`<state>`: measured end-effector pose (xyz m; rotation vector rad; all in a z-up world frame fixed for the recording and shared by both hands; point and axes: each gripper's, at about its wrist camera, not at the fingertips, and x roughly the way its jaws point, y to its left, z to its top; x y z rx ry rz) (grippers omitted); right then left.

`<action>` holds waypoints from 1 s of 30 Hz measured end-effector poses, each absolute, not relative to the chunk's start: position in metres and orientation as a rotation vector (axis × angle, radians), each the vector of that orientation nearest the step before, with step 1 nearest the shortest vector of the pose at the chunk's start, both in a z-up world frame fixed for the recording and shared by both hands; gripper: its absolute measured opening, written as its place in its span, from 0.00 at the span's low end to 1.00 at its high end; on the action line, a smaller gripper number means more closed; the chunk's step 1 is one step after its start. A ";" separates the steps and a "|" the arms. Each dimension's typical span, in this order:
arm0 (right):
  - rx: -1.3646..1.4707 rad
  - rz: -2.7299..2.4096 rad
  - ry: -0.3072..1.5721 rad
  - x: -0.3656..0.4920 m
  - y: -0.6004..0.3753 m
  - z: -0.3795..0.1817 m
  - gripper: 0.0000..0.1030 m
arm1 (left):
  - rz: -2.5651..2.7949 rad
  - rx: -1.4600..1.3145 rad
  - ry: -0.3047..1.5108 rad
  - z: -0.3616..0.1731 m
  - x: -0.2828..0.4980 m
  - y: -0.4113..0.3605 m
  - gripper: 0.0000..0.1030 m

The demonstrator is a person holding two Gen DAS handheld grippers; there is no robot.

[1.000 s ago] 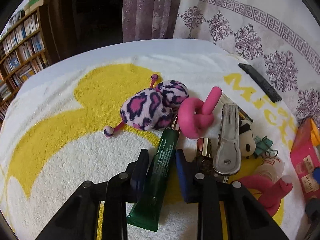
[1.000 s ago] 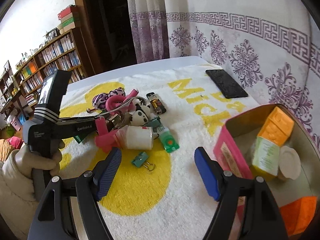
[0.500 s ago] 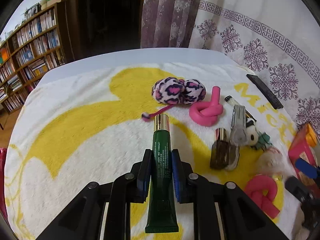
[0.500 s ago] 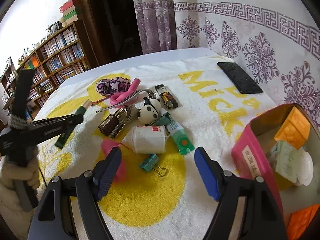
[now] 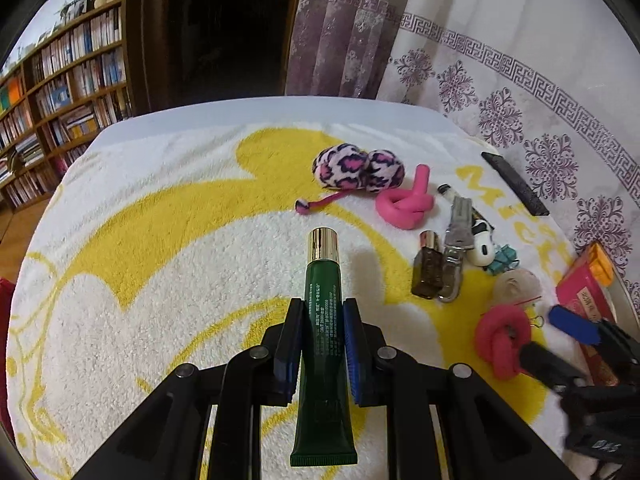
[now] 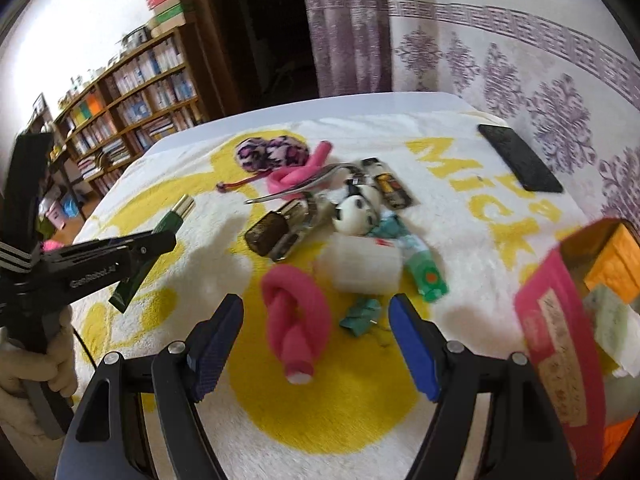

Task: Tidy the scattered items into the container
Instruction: 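Grasp the green tube with left gripper while right gripper grasps the pink knotted toy, then place the green tube and pink knotted toy into the tin box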

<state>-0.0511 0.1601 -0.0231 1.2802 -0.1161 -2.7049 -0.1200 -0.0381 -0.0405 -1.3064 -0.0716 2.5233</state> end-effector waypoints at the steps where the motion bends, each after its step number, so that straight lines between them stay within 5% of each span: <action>1: 1.284 -2.701 -0.097 -0.054 0.157 -0.025 0.76 | 2.523 -1.305 -0.075 -0.040 -0.119 -0.039 0.20; 6: 1.315 -2.656 -0.011 -0.062 0.141 -0.035 0.72 | 2.521 -1.317 -0.105 -0.041 -0.122 -0.044 0.20; 11: 1.373 -2.656 0.076 -0.065 0.134 -0.052 0.44 | 2.509 -1.317 -0.108 -0.041 -0.121 -0.042 0.20; 30: 1.231 -2.723 -0.139 0.018 0.176 -0.007 0.43 | 2.457 -1.233 -0.056 -0.024 -0.095 -0.013 0.20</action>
